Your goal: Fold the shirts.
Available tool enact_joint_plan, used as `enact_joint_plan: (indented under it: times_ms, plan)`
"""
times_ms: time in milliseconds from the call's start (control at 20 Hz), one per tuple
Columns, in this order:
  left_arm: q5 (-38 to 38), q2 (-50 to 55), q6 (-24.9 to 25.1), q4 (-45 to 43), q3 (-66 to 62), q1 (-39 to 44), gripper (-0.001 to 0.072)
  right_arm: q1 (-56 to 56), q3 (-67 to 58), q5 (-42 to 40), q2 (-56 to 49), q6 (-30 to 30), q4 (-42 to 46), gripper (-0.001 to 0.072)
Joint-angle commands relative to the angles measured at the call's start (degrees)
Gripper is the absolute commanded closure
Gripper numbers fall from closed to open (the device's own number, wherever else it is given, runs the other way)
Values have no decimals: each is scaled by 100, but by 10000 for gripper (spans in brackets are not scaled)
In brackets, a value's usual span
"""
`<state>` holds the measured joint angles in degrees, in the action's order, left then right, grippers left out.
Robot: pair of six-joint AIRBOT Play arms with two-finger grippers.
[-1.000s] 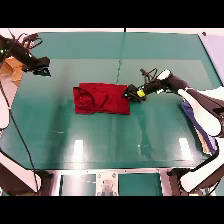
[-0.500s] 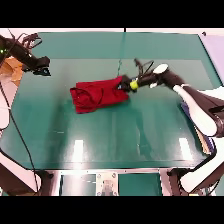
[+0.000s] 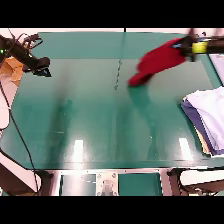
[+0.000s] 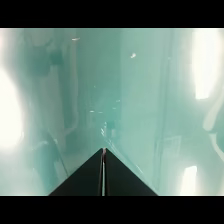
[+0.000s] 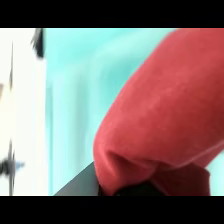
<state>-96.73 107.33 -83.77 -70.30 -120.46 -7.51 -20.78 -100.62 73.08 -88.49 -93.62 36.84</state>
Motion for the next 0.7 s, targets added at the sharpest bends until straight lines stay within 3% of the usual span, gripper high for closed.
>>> enact_joint_plan:
  times_ms: [0,200,350,500,650]
  plan:
    - [2,0,2,133,-7,-4,682,-1541,-68,201,570,-651,415,699]
    - [9,0,2,219,-4,-4,682,-2896,-48,610,1139,-1051,1224,700]
    - [9,0,24,245,-7,-4,682,-3510,155,1506,1423,-1340,2557,699]
    - [0,0,26,352,-4,-4,682,-3858,951,1681,1956,-1384,3617,699]
    - [-44,0,28,472,-7,-4,682,-4074,2118,1683,2428,-1384,4135,699]
